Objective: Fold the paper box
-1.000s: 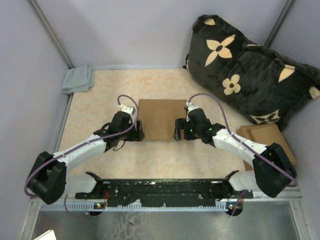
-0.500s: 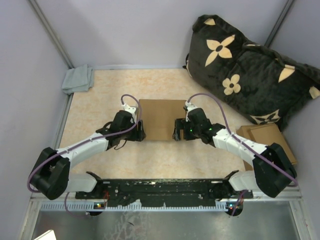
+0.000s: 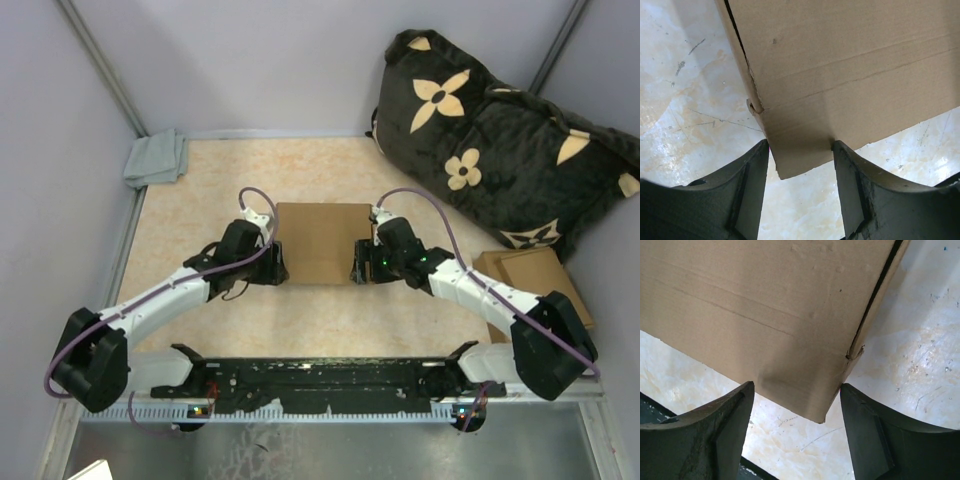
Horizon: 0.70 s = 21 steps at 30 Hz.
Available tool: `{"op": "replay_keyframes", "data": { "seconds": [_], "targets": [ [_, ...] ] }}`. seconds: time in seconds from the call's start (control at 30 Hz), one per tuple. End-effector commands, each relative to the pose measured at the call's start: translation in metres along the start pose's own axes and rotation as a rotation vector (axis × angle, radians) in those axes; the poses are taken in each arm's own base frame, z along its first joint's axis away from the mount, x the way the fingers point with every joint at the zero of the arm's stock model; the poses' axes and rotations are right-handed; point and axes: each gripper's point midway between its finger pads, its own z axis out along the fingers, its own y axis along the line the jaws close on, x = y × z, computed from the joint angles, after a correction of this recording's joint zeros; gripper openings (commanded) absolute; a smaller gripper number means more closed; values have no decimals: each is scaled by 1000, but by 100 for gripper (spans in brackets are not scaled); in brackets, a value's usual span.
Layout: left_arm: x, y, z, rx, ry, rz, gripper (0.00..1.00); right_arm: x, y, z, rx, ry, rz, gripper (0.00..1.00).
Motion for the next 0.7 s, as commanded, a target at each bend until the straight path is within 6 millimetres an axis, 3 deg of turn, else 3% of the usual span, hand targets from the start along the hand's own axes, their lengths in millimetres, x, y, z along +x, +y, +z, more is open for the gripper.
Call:
{"op": "replay_keyframes", "data": {
  "seconds": [0.0,0.47,0.67],
  "targets": [
    [-13,-17,-14,48,-5,-17,59,-20,19,-16,-54,-54,-9,69],
    [-13,-16,-22,32,15,-24,59,-17,23,-32,-40,4,20,69],
    [-10,-14,-18,25,24,-22,59,-15,18,-26,-23,9,12,69]
  ]
}}
